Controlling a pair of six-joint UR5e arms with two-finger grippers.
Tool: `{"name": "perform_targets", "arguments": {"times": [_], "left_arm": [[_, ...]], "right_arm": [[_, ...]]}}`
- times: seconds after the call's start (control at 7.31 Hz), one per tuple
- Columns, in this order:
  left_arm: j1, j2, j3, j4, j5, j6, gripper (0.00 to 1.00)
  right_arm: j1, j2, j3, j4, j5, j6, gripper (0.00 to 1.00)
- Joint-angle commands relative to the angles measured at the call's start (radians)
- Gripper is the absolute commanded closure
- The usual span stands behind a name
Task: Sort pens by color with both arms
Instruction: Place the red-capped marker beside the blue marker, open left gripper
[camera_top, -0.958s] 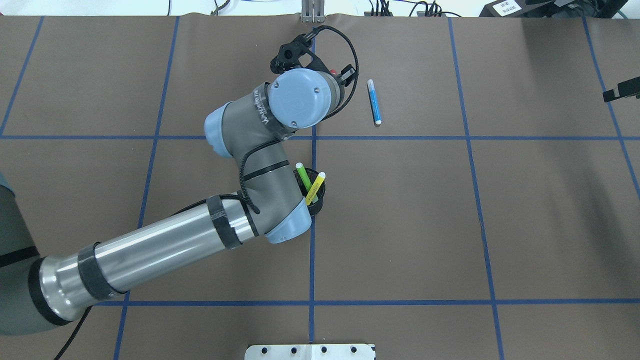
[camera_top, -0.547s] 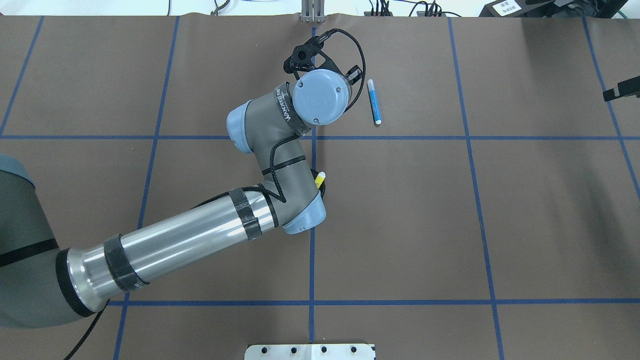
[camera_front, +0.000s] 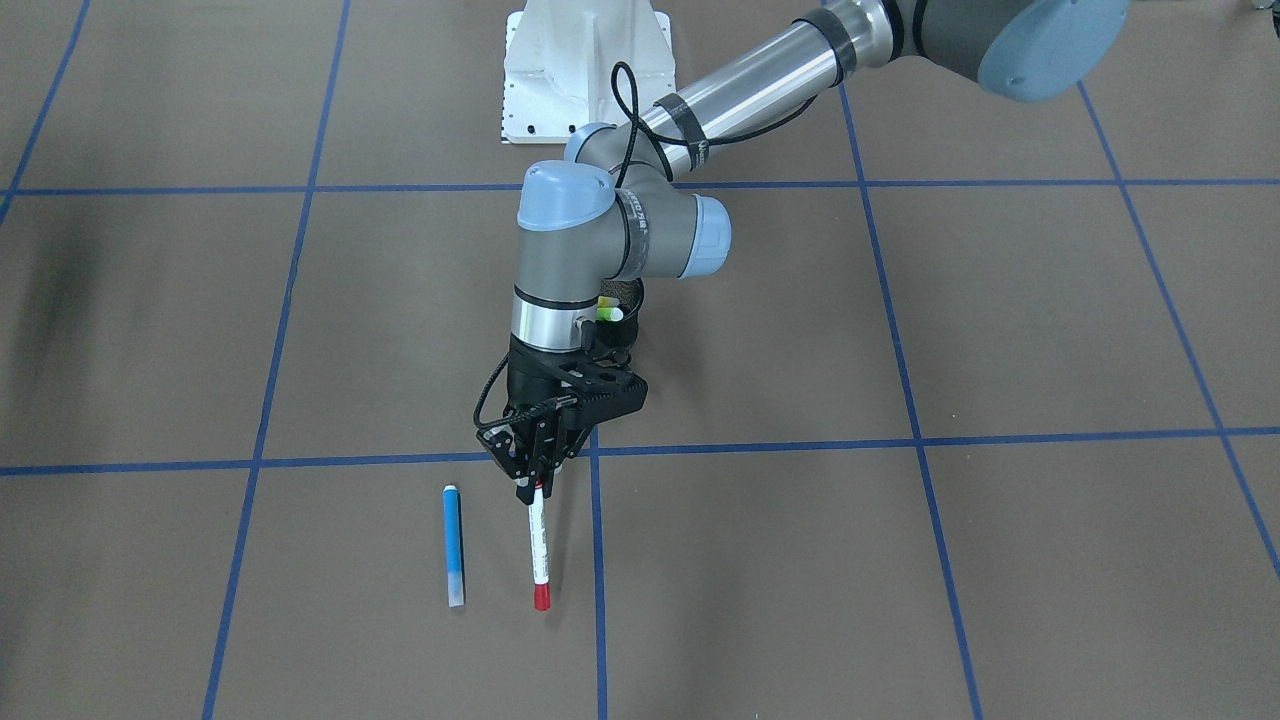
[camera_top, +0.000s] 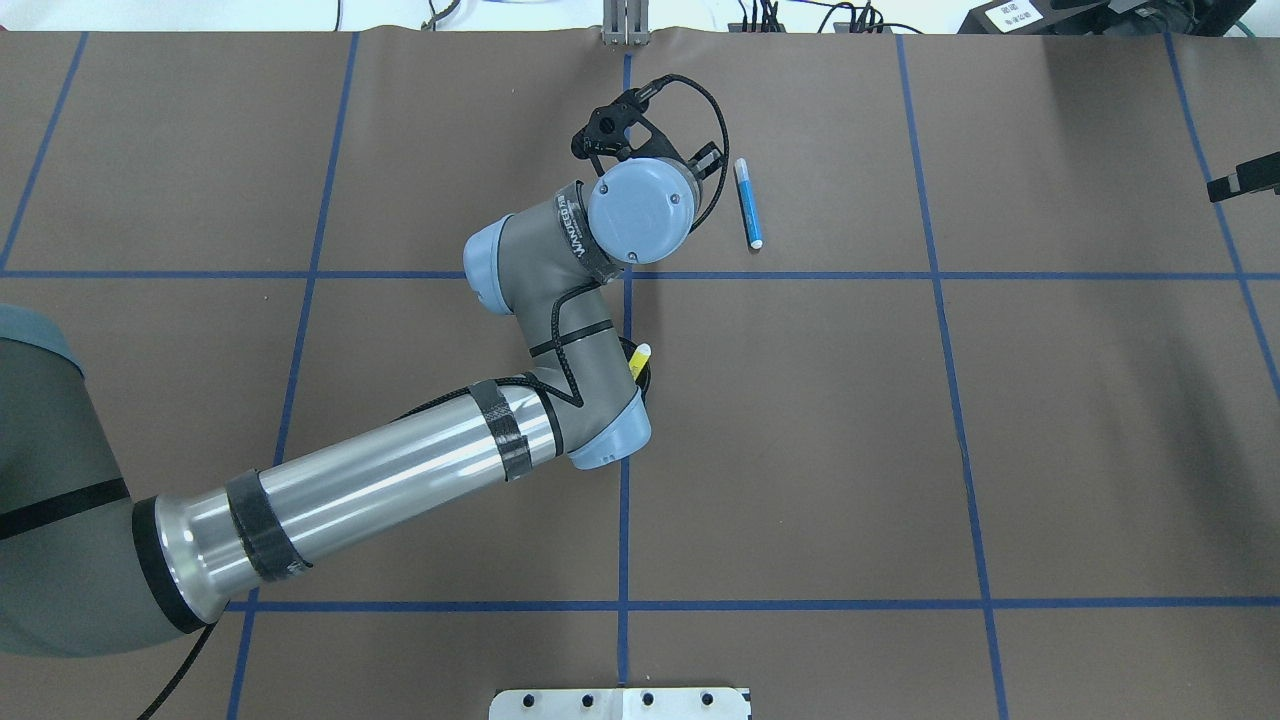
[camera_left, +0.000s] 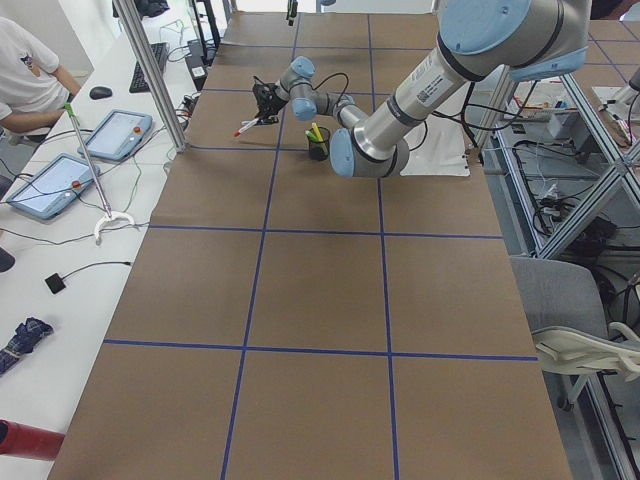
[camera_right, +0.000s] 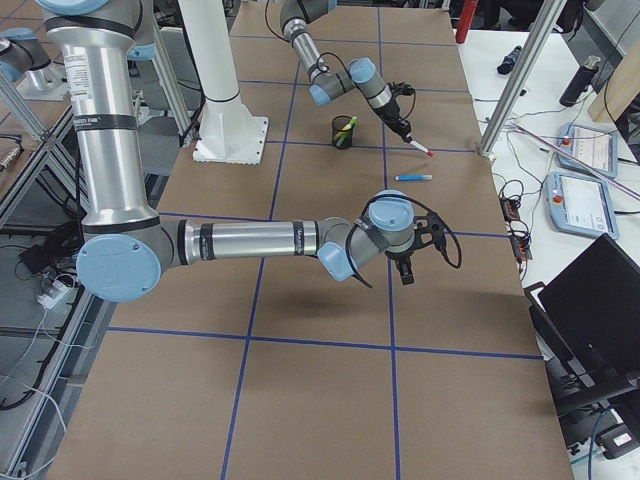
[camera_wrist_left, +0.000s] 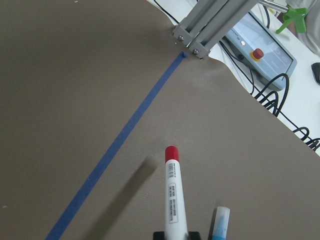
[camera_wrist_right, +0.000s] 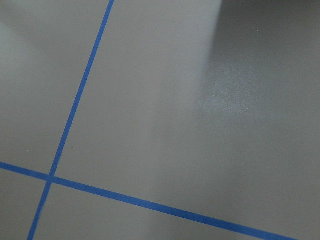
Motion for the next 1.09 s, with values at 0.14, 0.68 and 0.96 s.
{"name": "perform_targets", "arguments": {"times": [0.14, 0.68, 0.96], "left_arm": [[0.005, 0.041, -0.102, -0.007, -0.005, 0.067, 0.08], [-0.071, 0.297, -0.527, 0.125, -0.267, 0.095, 0.09], [-0.219, 0.398, -0.612, 0.134, -0.568, 0.119, 0.10]], "right_arm": [[0.000, 0.001, 0.000, 0.000, 0.000, 0.002, 0.00], [-0.037, 0.023, 0.003, 0.000, -0.008, 0.046, 0.00], [-0.112, 0.096, 0.011, 0.000, -0.014, 0.267, 0.00]]}}
